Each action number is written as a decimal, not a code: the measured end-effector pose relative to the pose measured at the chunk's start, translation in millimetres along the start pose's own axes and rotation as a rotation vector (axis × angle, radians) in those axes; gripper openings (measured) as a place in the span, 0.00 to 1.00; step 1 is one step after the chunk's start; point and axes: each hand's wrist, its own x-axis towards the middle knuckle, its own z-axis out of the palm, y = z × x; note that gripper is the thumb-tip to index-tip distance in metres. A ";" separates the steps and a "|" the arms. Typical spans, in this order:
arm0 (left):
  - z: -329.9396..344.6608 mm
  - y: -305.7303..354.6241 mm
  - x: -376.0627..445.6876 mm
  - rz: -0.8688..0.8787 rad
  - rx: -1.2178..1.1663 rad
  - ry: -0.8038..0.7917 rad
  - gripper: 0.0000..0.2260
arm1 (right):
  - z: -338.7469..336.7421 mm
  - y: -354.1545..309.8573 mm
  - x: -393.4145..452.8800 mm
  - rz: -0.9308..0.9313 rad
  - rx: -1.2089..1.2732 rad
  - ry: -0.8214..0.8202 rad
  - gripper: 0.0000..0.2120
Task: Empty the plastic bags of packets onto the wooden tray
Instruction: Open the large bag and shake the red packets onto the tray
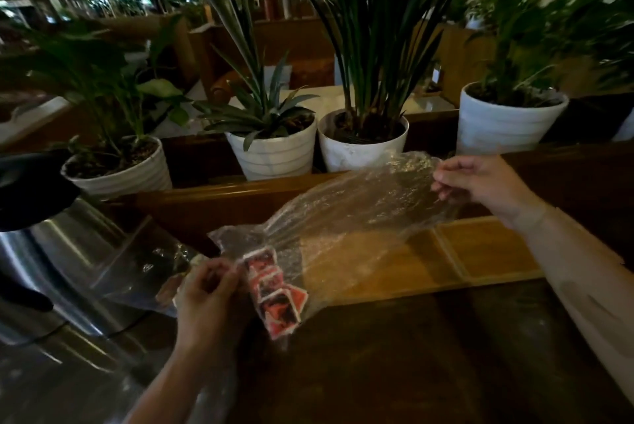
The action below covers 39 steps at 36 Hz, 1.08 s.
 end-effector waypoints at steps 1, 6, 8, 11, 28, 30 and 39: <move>-2.4 5.9 3.5 0.029 0.008 -0.019 0.06 | 0.6 3.8 -1.1 0.017 0.013 -0.003 0.04; -6.0 41.8 22.9 0.205 0.065 -0.072 0.09 | 11.5 24.1 -7.9 0.119 0.073 0.014 0.07; -3.1 57.8 29.3 0.267 0.103 -0.097 0.11 | 16.3 31.2 -11.6 0.156 0.060 0.017 0.07; -1.1 73.9 38.4 0.327 0.155 -0.120 0.10 | 23.4 40.0 -17.2 0.199 0.055 0.022 0.07; 20.6 121.7 73.9 0.500 0.399 -0.058 0.13 | 46.0 71.1 -33.2 0.332 0.183 0.032 0.07; 24.5 132.4 75.0 0.538 0.395 -0.079 0.09 | 48.1 73.9 -35.7 0.352 0.195 0.044 0.07; 47.6 167.6 87.4 0.589 0.495 -0.220 0.08 | 50.1 73.9 -48.2 0.385 0.204 0.061 0.07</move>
